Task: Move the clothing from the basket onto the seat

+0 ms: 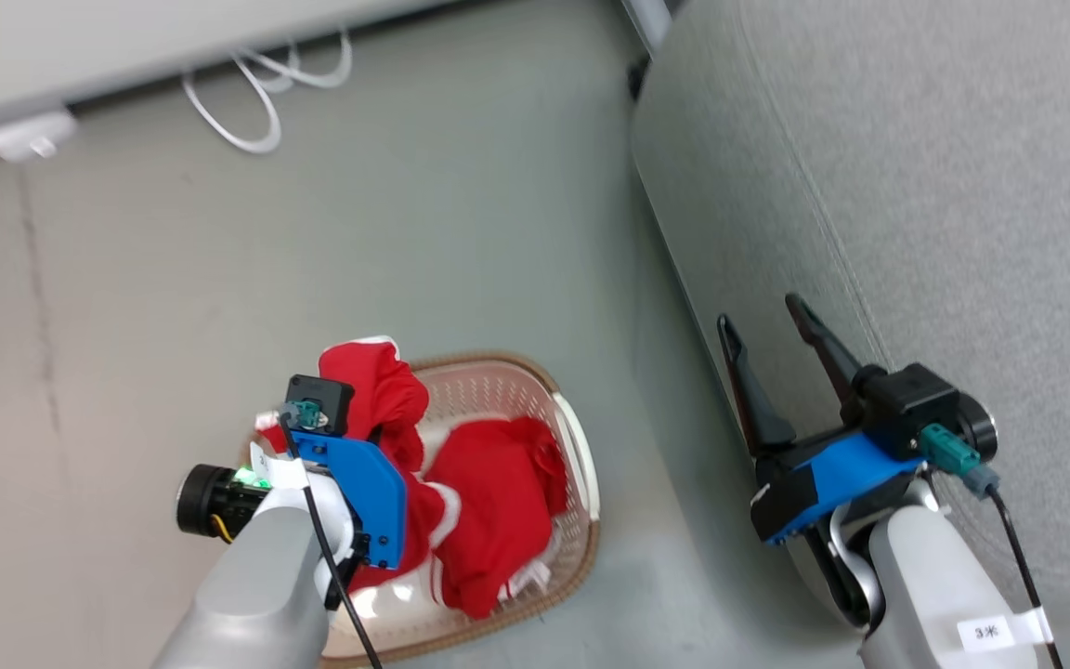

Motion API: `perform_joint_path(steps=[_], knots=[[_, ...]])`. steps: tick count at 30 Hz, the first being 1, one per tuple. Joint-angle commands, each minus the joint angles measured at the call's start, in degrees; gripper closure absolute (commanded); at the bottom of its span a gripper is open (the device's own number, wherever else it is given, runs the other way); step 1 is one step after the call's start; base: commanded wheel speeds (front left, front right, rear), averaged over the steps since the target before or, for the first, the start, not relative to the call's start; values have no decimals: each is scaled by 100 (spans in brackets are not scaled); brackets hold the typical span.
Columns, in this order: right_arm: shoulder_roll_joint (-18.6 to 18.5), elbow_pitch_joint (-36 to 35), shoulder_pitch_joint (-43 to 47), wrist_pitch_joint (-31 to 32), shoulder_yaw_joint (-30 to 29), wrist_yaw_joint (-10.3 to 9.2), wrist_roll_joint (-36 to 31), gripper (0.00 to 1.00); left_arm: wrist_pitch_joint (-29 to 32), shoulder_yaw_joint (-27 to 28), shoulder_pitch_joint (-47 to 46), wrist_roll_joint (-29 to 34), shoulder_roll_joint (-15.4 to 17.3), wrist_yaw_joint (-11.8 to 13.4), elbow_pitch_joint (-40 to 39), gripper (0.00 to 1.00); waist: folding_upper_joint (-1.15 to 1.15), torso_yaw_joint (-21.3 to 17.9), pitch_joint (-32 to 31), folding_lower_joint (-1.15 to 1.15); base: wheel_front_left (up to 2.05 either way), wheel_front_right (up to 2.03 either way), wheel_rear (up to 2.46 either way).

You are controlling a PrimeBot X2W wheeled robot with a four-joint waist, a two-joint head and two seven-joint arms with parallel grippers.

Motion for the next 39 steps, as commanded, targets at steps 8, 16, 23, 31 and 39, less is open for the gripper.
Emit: perform_joint_path(steps=[8, 16, 23, 31, 39], knots=[[-23, -20, 501, 253, -46, 1, -59, 0, -96, -455, 145, -314, -101, -78, -464, 100, 0, 756, -1368, 1, 0, 0, 0], [-22, -123, 800, 466, -13, 1, -9, 0, -69, -1202, -18, -1082, -98, -73, -1613, 100, 0, 979, -1812, 1, 0, 0, 0], [-23, -254, 1044, 640, 195, 1, 75, 0, -94, -1732, -354, -1470, -100, -74, -2313, 100, 0, 1044, -2188, 1, 0, 0, 0], [-23, -434, 1180, 792, 302, 1, 43, 0, -162, -2062, -609, -1715, -99, 81, -2716, 100, 0, 1012, -2309, 1, 0, 0, 0], [-22, -534, 1212, 859, 353, 1, 34, 0, -215, -2251, -557, -1870, -99, 140, -2625, 100, 0, 974, -2302, 1, 0, 0, 0]])
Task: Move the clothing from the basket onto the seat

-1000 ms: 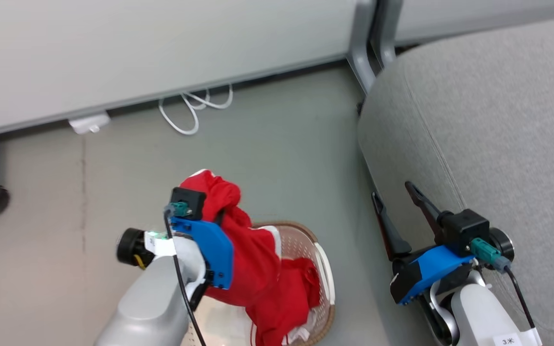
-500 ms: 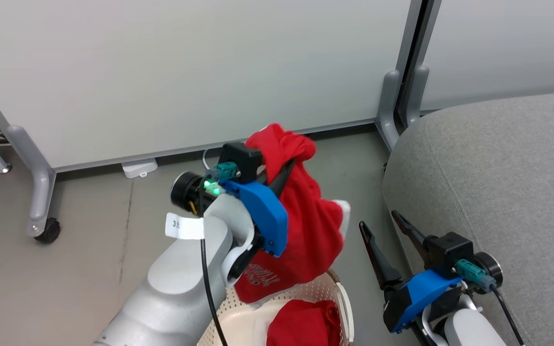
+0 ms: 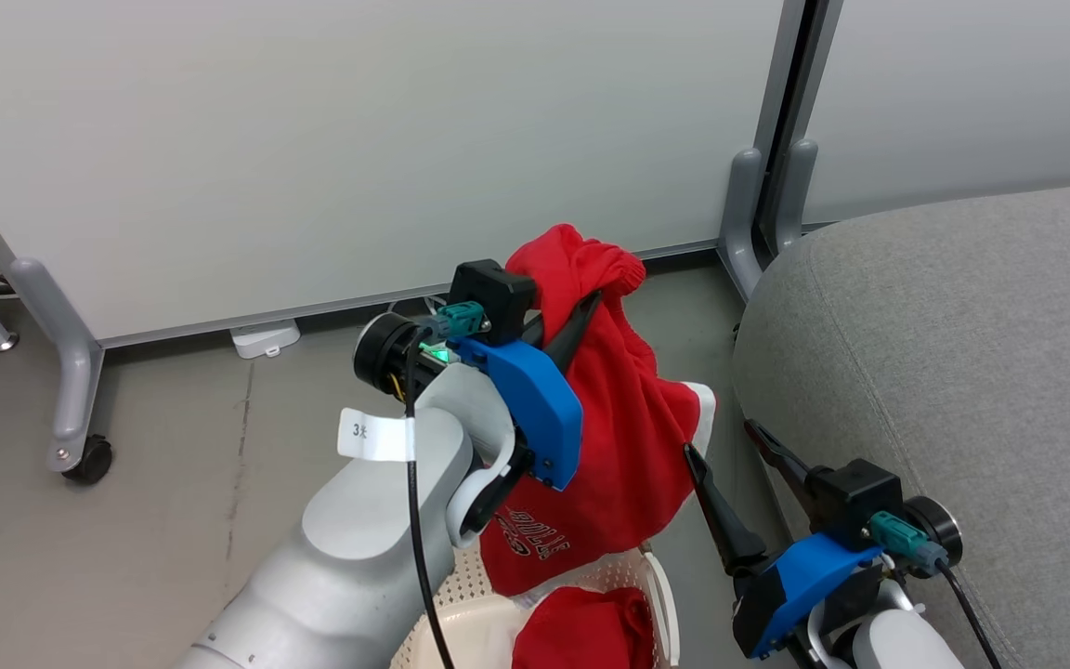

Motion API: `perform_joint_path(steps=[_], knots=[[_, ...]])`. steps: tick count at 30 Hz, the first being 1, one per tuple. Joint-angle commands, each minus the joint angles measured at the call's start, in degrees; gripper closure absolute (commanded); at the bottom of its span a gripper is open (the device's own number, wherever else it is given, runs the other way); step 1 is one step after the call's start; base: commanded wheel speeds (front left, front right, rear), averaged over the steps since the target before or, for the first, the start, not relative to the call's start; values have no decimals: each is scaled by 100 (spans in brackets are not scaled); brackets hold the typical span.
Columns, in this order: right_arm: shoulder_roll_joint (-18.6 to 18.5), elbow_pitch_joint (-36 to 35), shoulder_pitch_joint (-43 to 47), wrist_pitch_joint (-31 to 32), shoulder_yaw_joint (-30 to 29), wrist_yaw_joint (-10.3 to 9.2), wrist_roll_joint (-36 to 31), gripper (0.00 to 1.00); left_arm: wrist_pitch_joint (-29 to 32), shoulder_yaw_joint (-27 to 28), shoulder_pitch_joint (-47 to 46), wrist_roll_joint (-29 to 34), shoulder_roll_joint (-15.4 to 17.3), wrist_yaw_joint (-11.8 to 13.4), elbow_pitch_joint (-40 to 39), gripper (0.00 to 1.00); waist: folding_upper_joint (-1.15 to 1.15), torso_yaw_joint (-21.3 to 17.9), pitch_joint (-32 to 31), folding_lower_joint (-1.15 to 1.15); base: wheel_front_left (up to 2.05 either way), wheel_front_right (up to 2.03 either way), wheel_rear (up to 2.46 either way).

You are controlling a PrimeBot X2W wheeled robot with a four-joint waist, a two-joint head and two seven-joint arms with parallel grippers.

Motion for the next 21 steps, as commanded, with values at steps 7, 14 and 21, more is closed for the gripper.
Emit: perform_joint_path(steps=[7, 14, 21], knots=[[-21, -53, -32, 94, 127, 1, 76, 0, -44, -156, -81, -120, 1, 38, 82, 100, 0, 2, 49, 0, 0, 0, 0], [-22, 247, -599, 289, 398, 1, 257, 0, -73, -289, -163, -218, 2, 30, 56, 100, 0, 4, 159, 0, 0, 0, 0], [-22, 893, -1278, 407, 714, 1, 359, 0, -116, -452, -252, -323, 0, 15, -1, 100, 0, 62, 246, 0, 0, 0, 0]])
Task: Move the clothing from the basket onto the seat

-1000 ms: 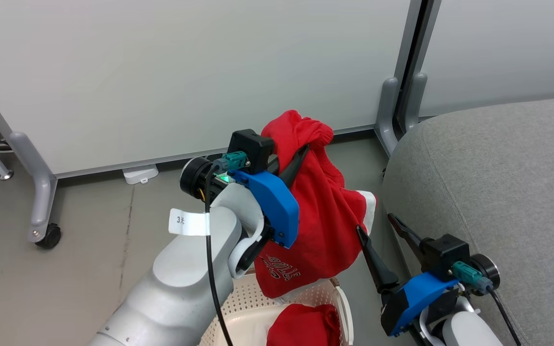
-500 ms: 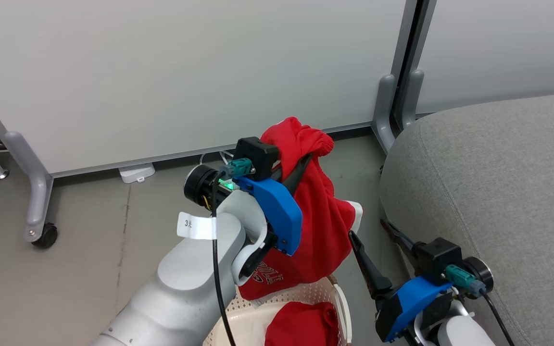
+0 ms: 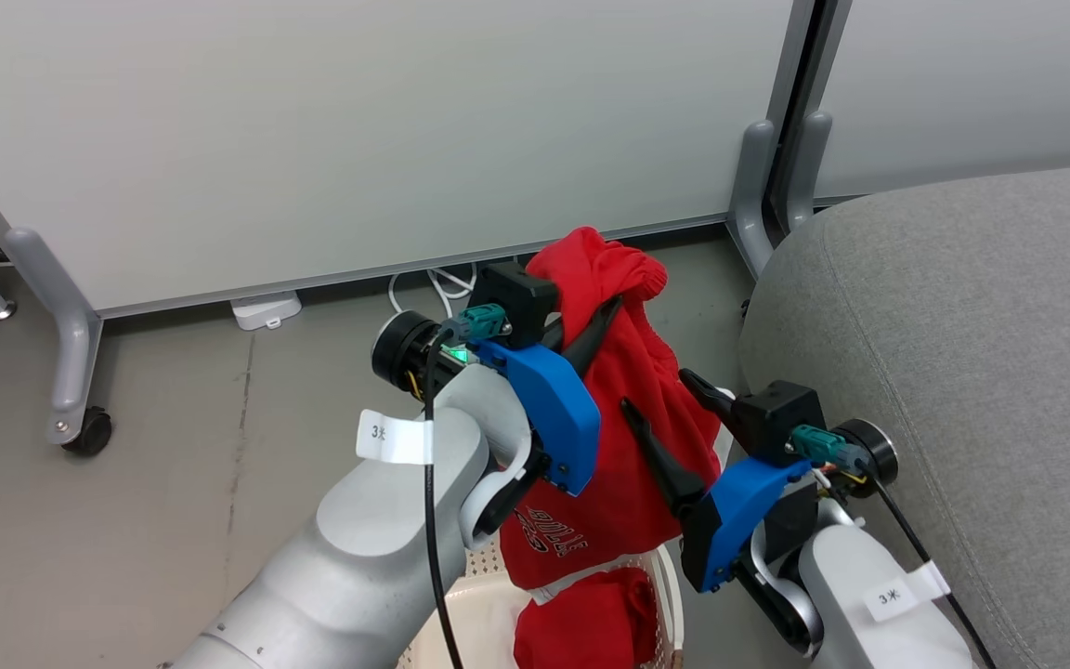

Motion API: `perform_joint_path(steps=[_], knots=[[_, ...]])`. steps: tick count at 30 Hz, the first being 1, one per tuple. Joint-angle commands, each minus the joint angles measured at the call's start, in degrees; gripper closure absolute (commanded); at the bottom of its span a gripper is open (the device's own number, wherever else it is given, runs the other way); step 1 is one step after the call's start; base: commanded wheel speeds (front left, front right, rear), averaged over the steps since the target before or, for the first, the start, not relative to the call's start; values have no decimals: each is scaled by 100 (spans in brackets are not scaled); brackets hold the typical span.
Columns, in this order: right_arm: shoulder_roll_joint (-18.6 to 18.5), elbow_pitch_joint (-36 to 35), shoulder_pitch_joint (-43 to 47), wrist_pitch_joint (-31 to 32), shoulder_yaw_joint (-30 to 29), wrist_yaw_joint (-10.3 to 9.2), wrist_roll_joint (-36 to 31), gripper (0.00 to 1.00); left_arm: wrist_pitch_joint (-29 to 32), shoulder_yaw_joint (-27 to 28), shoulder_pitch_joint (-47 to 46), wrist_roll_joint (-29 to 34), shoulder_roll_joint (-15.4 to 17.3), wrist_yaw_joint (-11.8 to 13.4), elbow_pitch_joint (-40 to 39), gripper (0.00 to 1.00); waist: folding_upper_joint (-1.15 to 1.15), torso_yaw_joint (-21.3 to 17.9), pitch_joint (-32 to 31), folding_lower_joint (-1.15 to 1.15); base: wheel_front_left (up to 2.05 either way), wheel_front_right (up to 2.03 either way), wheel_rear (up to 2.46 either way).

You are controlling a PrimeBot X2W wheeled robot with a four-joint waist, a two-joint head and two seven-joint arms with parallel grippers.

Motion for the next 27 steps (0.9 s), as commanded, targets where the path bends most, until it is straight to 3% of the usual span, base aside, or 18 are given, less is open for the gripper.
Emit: perform_joint_path(steps=[1, 14, 22, 23, 24, 27], knots=[[-23, 189, -251, -9, 98, 1, 75, 0, -38, -34, -117, -62, 1, -5, -37, 100, 0, 18, 19, -1, 0, 0, 0], [-23, 1464, -1192, -153, 778, 1, 420, 0, -13, -364, -163, -300, 1, -89, -166, 100, 0, 120, -12, -1, 0, 0, 0], [-22, 2143, -1420, -194, 1396, 1, 1118, 0, -69, -524, -145, -495, 0, -132, -222, 100, 0, 129, -111, -1, 0, 0, 0], [-22, 2195, -1435, -197, 1485, 1, 1237, 62, -80, -539, -141, -508, 0, -136, -221, 100, 0, 127, -125, -1, 0, 0, 0], [-22, 2231, -1462, -215, 1562, 1, 1320, 100, -78, -553, -139, -524, 0, -138, -214, 100, 0, 125, -138, -1, 0, 0, 0], [-22, 2325, -1514, -282, 1799, 1, 1544, 100, -105, -594, -143, -555, 0, -145, -178, 100, 0, 113, -168, -1, 0, 0, 0]])
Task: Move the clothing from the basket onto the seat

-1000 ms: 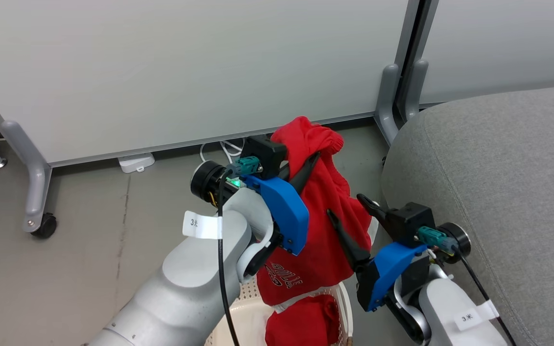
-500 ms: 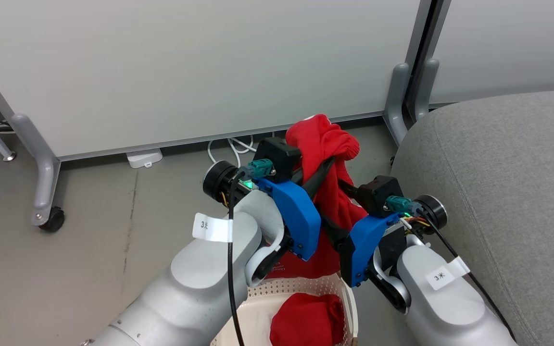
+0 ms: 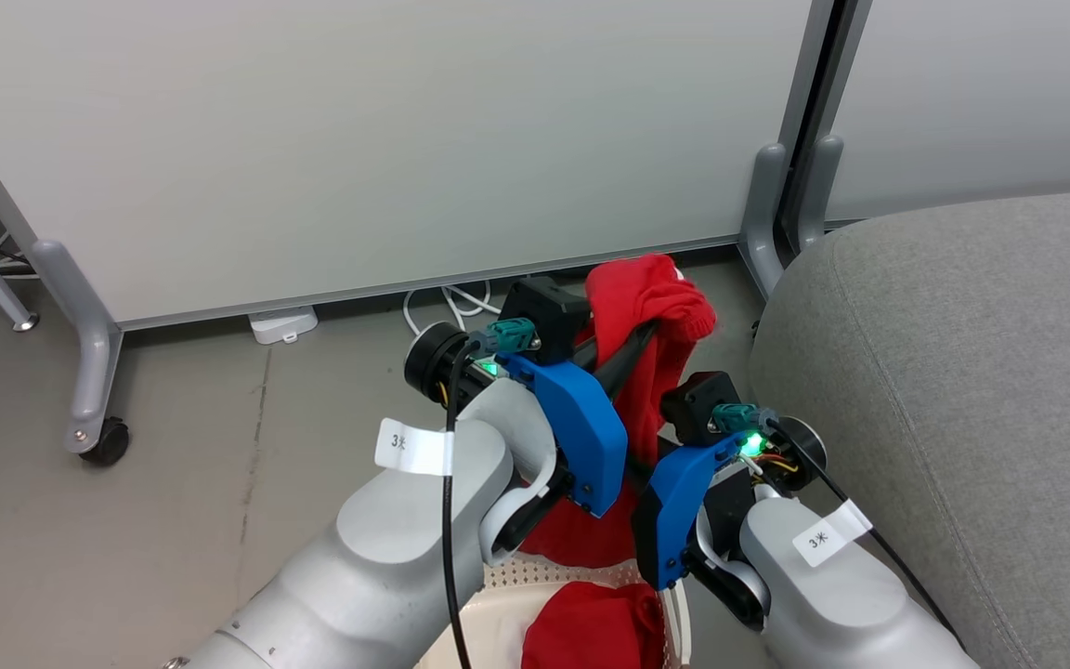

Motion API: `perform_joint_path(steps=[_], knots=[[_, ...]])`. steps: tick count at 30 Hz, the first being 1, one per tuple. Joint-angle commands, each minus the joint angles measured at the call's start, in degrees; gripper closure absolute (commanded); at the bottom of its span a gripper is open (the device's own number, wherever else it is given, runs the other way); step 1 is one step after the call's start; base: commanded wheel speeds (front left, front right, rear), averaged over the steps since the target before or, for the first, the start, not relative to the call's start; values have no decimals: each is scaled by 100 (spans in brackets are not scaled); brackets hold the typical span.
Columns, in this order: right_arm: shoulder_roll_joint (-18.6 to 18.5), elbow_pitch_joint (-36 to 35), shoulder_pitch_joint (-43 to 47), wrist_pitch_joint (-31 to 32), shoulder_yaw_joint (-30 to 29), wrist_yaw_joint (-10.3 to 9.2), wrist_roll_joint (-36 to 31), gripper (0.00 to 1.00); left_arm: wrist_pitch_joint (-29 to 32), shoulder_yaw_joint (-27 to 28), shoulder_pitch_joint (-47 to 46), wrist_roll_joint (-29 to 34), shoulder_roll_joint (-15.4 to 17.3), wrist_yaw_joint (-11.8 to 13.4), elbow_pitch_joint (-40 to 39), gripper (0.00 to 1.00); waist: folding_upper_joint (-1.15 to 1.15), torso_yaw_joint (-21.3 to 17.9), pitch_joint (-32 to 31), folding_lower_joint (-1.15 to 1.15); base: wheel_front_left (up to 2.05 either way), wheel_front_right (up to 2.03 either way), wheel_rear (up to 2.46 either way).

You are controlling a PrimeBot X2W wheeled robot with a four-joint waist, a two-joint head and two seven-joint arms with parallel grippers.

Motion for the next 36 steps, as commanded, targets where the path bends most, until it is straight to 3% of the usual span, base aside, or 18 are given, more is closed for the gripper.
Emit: perform_joint_path(steps=[1, 29, 30, 31, 32, 36], knots=[[-21, 55, -120, -70, 62, 1, 76, 100, -56, -6, -58, -4, -1, -22, 21, 100, 0, -12, -12, 0, 0, 0, 0], [-21, 675, -439, -609, 649, 1, 582, 100, -242, -90, -132, -148, 1, 16, 407, 100, 0, -186, -52, 0, 0, 0, 0], [-21, 683, -439, -622, 655, 1, 590, 100, -264, -83, -136, -143, 2, 25, 415, 83, 0, -189, -52, 0, 0, 0, 0], [-20, 695, -441, -627, 664, 1, 585, 100, -285, -76, -138, -141, 1, 35, 422, 33, 0, -191, -53, 0, 0, 0, 0], [-20, 701, -448, -640, 673, 1, 589, 100, -310, -73, -137, -142, 1, 40, 428, 0, 0, -194, -52, 0, 0, 0, 0], [-20, 702, -492, -667, 695, 1, 642, 100, -455, -16, -101, -171, 3, 63, 454, 0, 0, -208, -51, 0, 0, 0, 0]])
